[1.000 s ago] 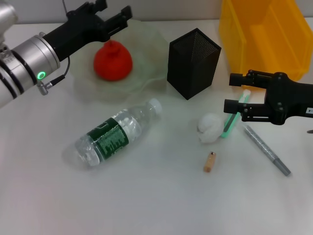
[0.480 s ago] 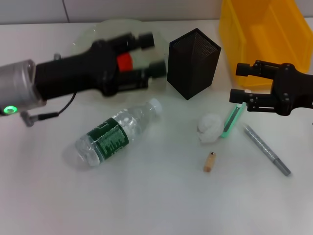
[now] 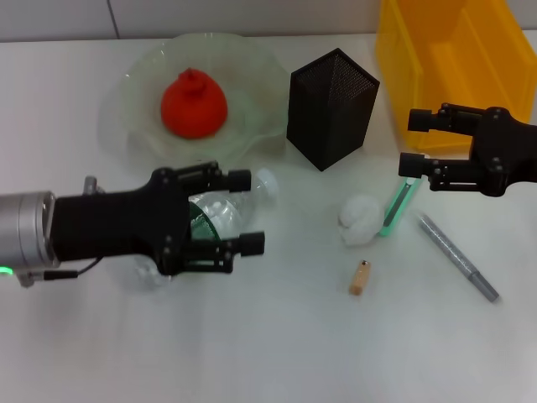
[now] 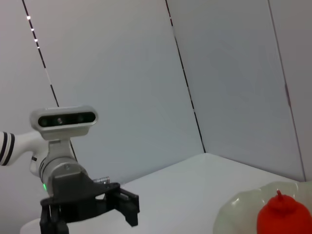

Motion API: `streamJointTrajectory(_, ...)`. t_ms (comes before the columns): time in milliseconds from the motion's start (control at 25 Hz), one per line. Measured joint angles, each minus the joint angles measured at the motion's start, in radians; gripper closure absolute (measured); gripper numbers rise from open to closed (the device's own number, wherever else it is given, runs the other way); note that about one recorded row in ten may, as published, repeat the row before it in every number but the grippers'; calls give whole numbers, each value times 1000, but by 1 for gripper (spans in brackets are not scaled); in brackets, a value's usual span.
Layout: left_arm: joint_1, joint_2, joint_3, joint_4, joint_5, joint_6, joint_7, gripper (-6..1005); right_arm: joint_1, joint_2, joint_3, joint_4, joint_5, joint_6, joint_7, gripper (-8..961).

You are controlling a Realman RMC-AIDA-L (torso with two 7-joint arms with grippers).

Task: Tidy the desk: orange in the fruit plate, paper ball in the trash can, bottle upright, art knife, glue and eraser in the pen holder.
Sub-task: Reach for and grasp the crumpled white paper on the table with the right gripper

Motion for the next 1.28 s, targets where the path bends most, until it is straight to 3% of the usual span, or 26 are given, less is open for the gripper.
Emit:
streamJointTrajectory(160, 13, -7, 1, 0, 7, -9, 29, 151, 14, -6, -1, 25, -6, -17, 51, 198)
streamJointTrajectory(280, 19, -11, 1, 0, 7, -16, 51, 152, 45, -15, -34, 121, -22, -54, 204, 199)
streamJointTrajectory(320, 21, -12, 1, 0, 8, -18, 58, 152, 72, -23, -92, 203, -65, -58, 346, 199)
streamJointTrajectory(360, 22, -15, 1, 0, 8, -21, 65, 152, 72, -23, -92, 203, -65, -58, 346, 200)
streamJointTrajectory(400, 23, -20, 5, 0, 8, -29, 75, 152, 116, -37, -170, 286, -150, -58, 501, 200)
streamJointTrajectory(560, 23, -23, 11, 0, 9, -41, 83, 152, 183, -45, -257, 347, -273, -58, 639, 202)
streamJointTrajectory(600, 22, -25, 11, 0, 9, -44, 84, 152, 223, -40, -310, 370, -349, -45, 684, 202)
streamJointTrajectory(720, 19, -27, 11, -6, 10, -46, 86, 152, 249, -29, -357, 378, -412, -13, 696, 203)
streamJointTrajectory(800, 17, -27, 8, -11, 26, -48, 88, 152, 264, -12, -454, 377, -464, 80, 697, 204)
streamJointTrajectory(1080, 14, -27, 2, -11, 51, -54, 81, 151, 255, 12, -617, 360, -464, 237, 674, 206)
streamJointTrajectory(1280, 14, -29, 2, -11, 51, -55, 81, 152, 242, 38, -649, 340, -466, 296, 634, 208)
